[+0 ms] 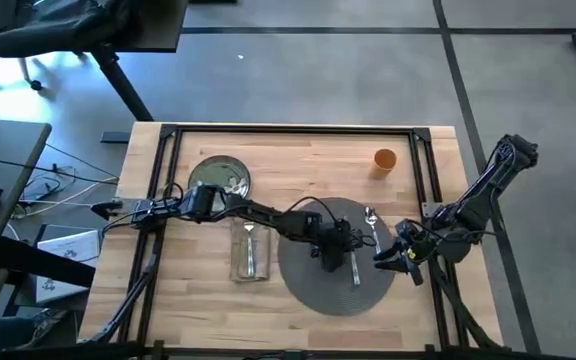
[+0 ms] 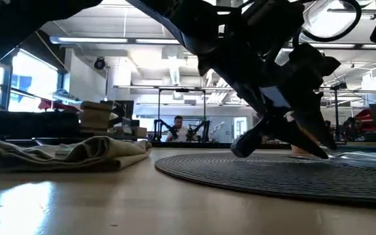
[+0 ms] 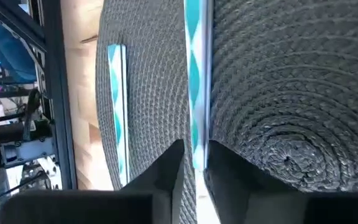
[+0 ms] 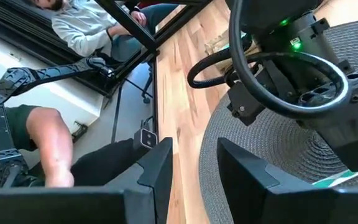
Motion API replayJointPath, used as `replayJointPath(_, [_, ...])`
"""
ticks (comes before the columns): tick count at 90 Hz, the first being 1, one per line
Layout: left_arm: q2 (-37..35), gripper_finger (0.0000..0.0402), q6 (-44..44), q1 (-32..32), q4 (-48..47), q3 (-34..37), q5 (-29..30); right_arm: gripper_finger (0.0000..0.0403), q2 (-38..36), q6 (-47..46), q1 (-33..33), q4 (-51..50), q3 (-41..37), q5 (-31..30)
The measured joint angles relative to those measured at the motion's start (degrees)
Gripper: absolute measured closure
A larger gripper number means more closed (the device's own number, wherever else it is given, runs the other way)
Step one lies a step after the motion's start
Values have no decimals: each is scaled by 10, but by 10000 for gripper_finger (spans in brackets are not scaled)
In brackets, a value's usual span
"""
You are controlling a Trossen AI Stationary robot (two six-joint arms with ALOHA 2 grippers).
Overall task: Set table place
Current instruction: Put the blue table knife to the left of the blue spoon on the gray placemat
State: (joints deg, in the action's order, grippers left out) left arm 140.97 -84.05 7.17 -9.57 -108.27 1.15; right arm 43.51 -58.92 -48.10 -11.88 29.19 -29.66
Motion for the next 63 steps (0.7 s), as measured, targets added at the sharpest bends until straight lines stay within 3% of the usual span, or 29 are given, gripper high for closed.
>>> replayJointPath(10, [-1,320,15,9,5,0,34,297,0,4,0,-14,0,8])
replayJointPath(19, [-12,309,53,21,-25,0,113,297,0,5,0,-29,0,9])
replayJointPath(30, [-62,303,184,33,-112,1,161,297,2,20,3,-54,0,-2])
replayJointPath(38, [-109,303,369,35,-184,0,132,297,15,39,12,-76,0,-26])
replayJointPath(50, [-150,310,648,29,-264,5,24,297,61,84,53,-103,0,-38])
replayJointPath(57, [-155,315,754,29,-271,22,-21,297,95,102,92,-114,0,-36])
replayJointPath(63, [-152,319,805,33,-266,50,-26,297,122,114,132,-122,0,-18])
